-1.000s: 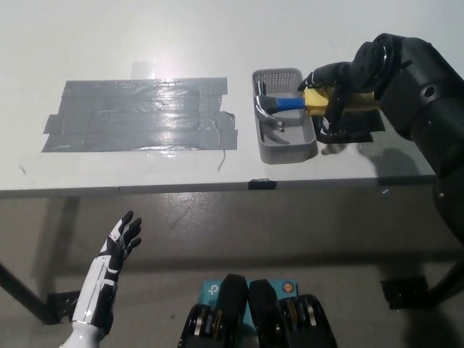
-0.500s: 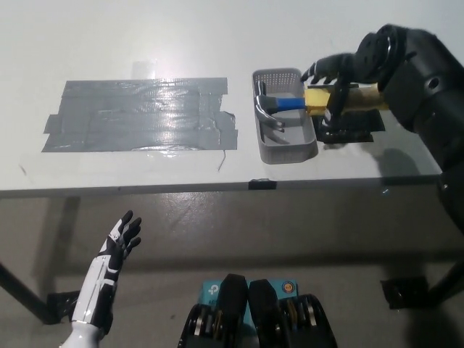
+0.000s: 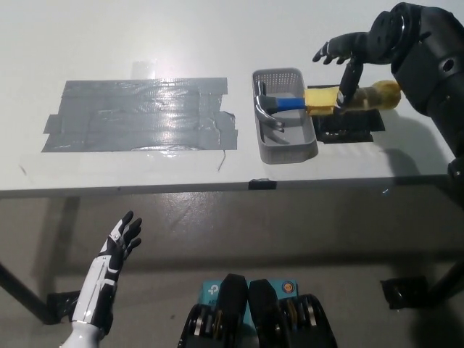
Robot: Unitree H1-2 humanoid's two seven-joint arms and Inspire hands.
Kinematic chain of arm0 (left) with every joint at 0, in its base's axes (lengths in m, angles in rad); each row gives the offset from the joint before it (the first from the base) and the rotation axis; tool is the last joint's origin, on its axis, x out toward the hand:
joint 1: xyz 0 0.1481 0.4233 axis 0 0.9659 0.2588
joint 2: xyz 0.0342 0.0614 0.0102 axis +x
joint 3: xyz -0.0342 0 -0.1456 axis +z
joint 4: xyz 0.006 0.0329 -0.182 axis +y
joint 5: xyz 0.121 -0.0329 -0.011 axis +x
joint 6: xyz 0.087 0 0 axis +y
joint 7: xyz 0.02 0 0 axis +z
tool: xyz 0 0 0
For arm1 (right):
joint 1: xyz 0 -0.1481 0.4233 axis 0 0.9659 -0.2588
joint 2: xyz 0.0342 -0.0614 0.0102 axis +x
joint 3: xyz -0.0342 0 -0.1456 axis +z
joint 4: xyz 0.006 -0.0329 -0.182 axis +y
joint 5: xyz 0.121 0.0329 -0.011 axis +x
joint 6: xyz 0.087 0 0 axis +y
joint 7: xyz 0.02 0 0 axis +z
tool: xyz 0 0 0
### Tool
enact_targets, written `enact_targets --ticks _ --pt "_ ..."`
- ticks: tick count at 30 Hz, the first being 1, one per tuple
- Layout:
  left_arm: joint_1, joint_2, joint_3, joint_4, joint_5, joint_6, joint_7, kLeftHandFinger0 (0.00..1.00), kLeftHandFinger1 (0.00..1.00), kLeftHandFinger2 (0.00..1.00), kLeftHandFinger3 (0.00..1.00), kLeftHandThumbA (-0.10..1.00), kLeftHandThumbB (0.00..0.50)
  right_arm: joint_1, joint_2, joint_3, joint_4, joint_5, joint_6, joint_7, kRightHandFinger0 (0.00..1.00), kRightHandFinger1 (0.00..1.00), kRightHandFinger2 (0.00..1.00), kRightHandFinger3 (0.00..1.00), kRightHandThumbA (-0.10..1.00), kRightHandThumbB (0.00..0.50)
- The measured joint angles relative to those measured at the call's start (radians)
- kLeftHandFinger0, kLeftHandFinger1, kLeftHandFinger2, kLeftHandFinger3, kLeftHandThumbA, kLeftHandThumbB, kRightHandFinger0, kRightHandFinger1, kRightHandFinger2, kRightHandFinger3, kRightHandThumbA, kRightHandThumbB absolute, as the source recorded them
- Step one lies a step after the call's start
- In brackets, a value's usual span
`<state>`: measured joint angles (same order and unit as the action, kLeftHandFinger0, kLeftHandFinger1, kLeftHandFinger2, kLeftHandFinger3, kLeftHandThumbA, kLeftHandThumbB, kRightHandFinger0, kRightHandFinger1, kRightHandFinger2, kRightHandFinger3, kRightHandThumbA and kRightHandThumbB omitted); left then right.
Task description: The robot picks the hammer placed on top of the gray container with right hand and places it on the grey area of the desk
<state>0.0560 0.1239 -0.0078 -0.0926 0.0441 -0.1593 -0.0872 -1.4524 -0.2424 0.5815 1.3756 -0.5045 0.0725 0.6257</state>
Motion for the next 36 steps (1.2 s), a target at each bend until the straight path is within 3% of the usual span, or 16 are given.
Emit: enact_targets --ticks 2,10,17,26,28,30,35,36 --pt "0.000 0.000 0.000 0.000 0.001 0.001 0.000 1.00 1.00 1.00 1.00 1.00 0.100 0.001 -0.001 0.000 0.001 -0.003 0.004 -0.002 1.00 1.00 1.00 1.00 1.00 0.325" --pt "0.000 0.001 -0.002 -0.007 0.001 0.007 0.000 1.00 1.00 1.00 1.00 1.00 0.072 0.032 0.001 0.017 0.013 -0.020 0.006 -0.007 1.00 1.00 1.00 1.00 1.00 0.327" --pt "0.000 0.003 -0.003 -0.008 0.001 0.013 -0.001 1.00 1.00 1.00 1.00 1.00 0.081 0.044 0.003 0.018 0.025 -0.028 0.008 -0.007 1.00 1.00 1.00 1.00 1.00 0.315" --pt "-0.002 0.004 -0.005 -0.012 0.001 0.019 -0.011 1.00 1.00 1.00 1.00 1.00 0.062 0.050 0.037 0.026 0.027 -0.035 0.022 -0.031 1.00 1.00 1.00 1.00 1.00 0.366" --pt "-0.005 0.004 -0.005 -0.014 0.001 0.020 -0.011 1.00 1.00 1.00 1.00 1.00 0.066 0.058 0.047 0.027 0.028 -0.038 0.024 -0.047 1.00 1.00 1.00 1.00 0.95 0.385" --pt "-0.009 0.005 -0.005 -0.017 0.001 0.022 -0.011 1.00 1.00 1.00 1.00 1.00 0.066 0.067 0.058 0.026 0.028 -0.040 0.027 -0.072 1.00 1.00 1.00 1.00 0.83 0.353" --pt "-0.019 0.010 -0.005 -0.024 0.001 0.029 -0.012 1.00 1.00 1.00 1.00 1.00 0.066 0.097 0.085 0.014 0.030 -0.042 0.028 -0.165 1.00 1.00 1.00 1.00 0.70 0.318" --pt "-0.020 0.011 -0.005 -0.024 0.001 0.030 -0.012 1.00 1.00 1.00 1.00 1.00 0.059 0.101 0.089 0.012 0.031 -0.042 0.030 -0.183 0.93 1.00 1.00 1.00 0.49 0.299"
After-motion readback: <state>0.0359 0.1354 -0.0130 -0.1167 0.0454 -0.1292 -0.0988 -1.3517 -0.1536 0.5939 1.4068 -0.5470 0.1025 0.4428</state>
